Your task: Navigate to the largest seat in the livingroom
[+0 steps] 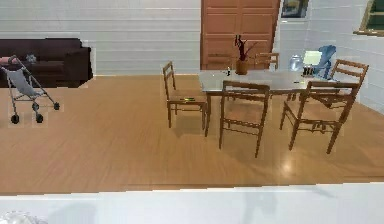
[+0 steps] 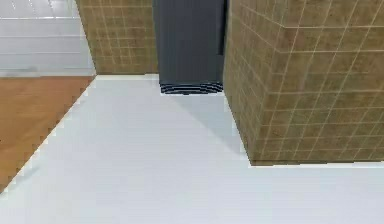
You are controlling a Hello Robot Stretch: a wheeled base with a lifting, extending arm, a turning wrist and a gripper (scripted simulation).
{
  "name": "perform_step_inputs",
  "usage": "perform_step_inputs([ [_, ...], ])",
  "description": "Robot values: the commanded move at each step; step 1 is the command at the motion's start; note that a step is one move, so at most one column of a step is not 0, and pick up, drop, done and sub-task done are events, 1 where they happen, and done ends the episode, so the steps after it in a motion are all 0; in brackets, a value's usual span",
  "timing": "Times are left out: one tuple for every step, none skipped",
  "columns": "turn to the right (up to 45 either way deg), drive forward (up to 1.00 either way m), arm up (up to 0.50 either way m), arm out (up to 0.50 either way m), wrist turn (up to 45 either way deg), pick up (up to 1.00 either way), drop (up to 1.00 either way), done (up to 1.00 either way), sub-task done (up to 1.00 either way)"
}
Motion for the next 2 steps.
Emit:
perform_step_inputs([
  [0.0, 1.00, 0.00, 0.00, 0.0, 0.00, 0.00, 0.00, 0.00],
  [0.0, 0.15, 0.00, 0.00, 0.0, 0.00, 0.00, 0.00, 0.00],
])
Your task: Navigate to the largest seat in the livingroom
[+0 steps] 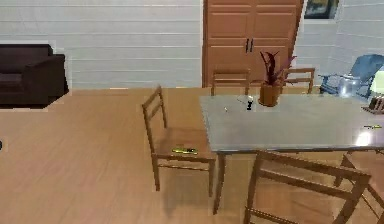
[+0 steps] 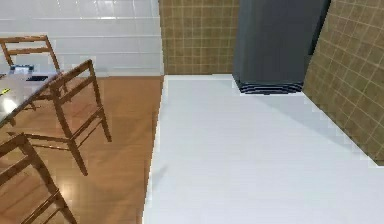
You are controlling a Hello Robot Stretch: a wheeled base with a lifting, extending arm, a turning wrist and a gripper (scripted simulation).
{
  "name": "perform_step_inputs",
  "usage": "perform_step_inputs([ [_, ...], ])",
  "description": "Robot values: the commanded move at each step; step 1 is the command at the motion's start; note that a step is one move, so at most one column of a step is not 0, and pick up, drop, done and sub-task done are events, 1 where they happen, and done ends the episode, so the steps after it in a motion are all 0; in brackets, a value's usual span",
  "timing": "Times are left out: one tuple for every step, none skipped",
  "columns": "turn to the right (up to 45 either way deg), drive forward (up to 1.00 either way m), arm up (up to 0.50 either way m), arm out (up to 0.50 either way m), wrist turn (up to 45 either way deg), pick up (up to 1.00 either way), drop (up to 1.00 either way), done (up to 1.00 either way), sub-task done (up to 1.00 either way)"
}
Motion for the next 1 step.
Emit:
perform_step_inputs([
  [-12.0, 0.00, 0.00, 0.00, 0.0, 0.00, 0.00, 0.00, 0.00],
])
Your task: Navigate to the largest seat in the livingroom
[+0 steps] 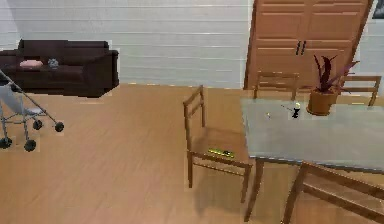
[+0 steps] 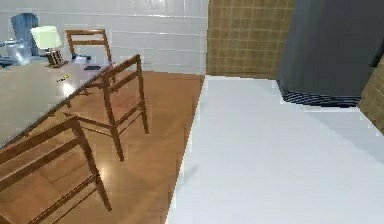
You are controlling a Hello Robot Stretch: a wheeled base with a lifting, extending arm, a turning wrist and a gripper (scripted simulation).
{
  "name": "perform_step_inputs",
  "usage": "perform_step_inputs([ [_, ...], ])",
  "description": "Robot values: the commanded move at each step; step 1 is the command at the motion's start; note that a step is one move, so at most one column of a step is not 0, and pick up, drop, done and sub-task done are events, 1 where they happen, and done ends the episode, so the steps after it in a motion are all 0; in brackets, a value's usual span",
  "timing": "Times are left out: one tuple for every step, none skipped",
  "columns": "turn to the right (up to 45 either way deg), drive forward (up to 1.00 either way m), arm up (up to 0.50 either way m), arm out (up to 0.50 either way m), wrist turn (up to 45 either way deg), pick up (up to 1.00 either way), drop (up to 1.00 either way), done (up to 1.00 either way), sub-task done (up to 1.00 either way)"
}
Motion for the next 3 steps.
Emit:
perform_step_inputs([
  [0.0, 0.50, 0.00, 0.00, 0.0, 0.00, 0.00, 0.00, 0.00],
  [45.0, 0.00, 0.00, 0.00, 0.0, 0.00, 0.00, 0.00, 0.00],
  [45.0, 0.00, 0.00, 0.00, 0.0, 0.00, 0.00, 0.00, 0.00],
])
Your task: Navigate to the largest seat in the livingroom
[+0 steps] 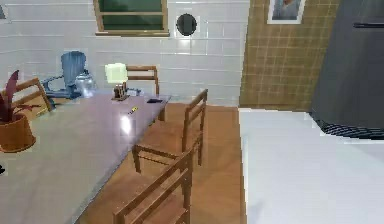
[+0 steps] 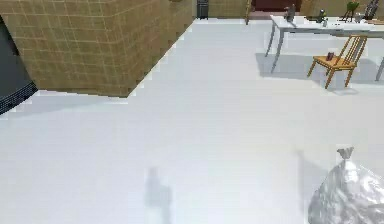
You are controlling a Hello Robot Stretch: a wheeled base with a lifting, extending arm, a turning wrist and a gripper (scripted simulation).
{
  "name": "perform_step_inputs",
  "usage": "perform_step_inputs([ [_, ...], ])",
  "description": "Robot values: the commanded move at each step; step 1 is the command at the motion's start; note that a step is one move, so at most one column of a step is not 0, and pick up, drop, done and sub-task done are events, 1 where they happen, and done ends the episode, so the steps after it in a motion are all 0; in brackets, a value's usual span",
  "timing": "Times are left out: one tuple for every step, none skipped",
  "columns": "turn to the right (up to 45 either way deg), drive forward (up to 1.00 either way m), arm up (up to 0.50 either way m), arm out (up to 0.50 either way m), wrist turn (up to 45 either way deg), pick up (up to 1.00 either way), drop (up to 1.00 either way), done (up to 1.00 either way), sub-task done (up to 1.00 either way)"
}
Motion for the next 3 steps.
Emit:
perform_step_inputs([
  [45.0, 0.00, 0.00, 0.00, 0.0, 0.00, 0.00, 0.00, 0.00],
  [12.0, 0.00, 0.00, 0.00, 0.0, 0.00, 0.00, 0.00, 0.00],
  [0.0, 0.30, 0.00, 0.00, 0.0, 0.00, 0.00, 0.00, 0.00],
])
